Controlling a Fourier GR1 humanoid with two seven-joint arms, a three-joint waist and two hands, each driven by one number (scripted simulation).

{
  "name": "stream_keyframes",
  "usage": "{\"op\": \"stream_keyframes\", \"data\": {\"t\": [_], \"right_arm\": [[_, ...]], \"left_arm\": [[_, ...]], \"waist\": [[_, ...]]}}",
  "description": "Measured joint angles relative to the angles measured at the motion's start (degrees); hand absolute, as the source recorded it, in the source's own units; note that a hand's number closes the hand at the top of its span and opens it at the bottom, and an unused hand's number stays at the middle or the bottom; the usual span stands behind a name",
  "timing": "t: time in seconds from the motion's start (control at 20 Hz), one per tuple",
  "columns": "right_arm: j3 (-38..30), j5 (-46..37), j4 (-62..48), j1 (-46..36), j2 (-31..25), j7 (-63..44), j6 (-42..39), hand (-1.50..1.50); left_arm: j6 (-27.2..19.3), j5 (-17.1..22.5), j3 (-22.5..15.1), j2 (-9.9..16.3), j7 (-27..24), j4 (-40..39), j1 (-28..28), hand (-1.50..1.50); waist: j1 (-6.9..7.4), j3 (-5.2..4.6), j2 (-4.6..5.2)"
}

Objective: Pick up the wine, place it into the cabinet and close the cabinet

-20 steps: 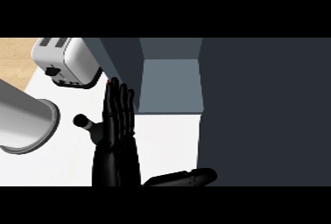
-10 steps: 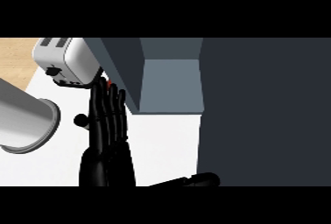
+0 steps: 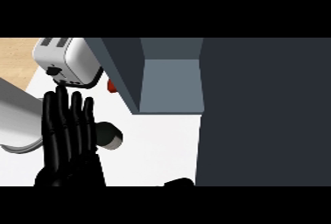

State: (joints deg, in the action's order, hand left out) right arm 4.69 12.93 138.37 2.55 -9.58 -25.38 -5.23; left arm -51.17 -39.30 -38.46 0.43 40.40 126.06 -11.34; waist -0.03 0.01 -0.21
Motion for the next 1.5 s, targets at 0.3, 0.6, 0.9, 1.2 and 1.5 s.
{"op": "stream_keyframes", "data": {"t": [0.3,0.6,0.9,1.2,1.5], "right_arm": [[-0.08,-0.54,0.33,-1.62,0.07,-1.69,1.00,-1.50],[-1.33,-0.85,0.60,-1.79,-0.37,-2.52,0.59,-1.50],[-2.16,-0.97,0.73,-2.41,-0.51,-3.13,0.19,-1.50],[-2.09,-1.02,0.86,-1.18,-0.07,-2.24,-1.01,-1.50],[-3.12,-0.84,0.79,-2.22,-0.37,-3.74,-1.53,-1.50]], "left_arm": [[1.54,0.98,3.04,2.15,-0.61,3.95,4.56,-1.50],[2.39,5.39,6.96,4.44,-2.22,6.27,8.40,-1.50],[2.19,17.09,11.99,8.40,-7.67,7.35,13.38,-1.50],[3.83,28.40,14.88,8.35,-16.77,2.95,16.93,-1.50],[8.52,38.92,18.76,6.47,-28.17,-4.22,19.49,-1.50]], "waist": [[-0.10,-0.02,0.07],[-0.18,-0.04,0.10],[-0.27,-0.09,0.13],[-0.43,-0.11,0.11],[-0.40,-0.12,0.12]]}}
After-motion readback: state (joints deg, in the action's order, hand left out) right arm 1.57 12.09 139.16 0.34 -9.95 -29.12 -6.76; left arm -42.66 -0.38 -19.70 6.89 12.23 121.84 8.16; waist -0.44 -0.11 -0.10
